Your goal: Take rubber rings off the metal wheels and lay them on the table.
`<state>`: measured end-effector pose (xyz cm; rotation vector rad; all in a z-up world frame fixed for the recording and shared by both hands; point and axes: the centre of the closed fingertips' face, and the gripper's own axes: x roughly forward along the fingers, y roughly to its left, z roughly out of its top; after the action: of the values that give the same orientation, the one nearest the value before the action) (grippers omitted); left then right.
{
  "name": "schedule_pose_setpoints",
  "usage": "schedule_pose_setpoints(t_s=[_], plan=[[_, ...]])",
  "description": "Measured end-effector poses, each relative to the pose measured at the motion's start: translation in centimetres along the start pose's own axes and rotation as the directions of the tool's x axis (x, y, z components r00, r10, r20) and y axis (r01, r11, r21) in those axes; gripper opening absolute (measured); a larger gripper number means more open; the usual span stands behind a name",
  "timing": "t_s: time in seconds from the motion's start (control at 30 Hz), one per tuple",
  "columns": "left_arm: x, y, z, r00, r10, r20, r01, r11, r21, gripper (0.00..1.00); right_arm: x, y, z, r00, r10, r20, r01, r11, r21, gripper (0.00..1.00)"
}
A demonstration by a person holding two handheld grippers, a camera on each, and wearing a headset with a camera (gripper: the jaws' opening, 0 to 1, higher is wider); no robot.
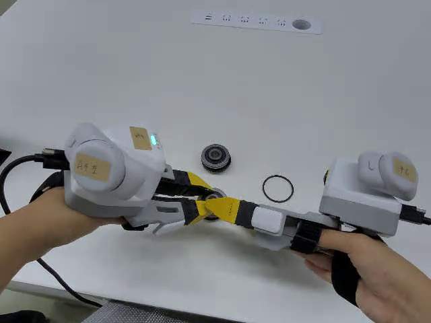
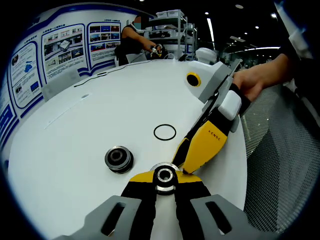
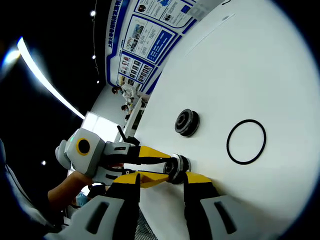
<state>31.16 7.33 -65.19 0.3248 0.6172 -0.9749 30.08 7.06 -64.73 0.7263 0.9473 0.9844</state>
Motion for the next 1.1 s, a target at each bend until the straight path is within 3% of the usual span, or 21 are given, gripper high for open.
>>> schedule_pose_setpoints(t_s=[0.33, 0.47, 0.63, 1.1], plan=[[0.0, -0.1, 0.0, 1.0000, 0.001, -0.002, -0.001, 1.000, 0.000, 0.13, -0.1, -0.5, 0.4, 0.9997, -0.008, 0.024, 0.007, 1.000, 0.021, 0.29], [0.0, -0.1, 0.0, 1.0000, 0.001, -0.003, -0.001, 1.000, 0.001, 0.13, 0.0, -1.6, 0.4, 0.9985, -0.049, 0.024, 0.048, 0.998, 0.047, 0.18], [0.0, -0.1, 0.0, 1.0000, 0.001, -0.002, -0.001, 1.000, -0.002, 0.13, 0.0, -2.1, 0.5, 0.9981, -0.059, 0.018, 0.057, 0.995, 0.077, 0.09], [-0.1, 0.0, -0.1, 1.0000, 0.001, -0.004, -0.001, 1.000, 0.001, 0.13, -0.2, -2.1, 0.6, 0.9976, -0.067, 0.018, 0.066, 0.995, 0.078, 0.03]])
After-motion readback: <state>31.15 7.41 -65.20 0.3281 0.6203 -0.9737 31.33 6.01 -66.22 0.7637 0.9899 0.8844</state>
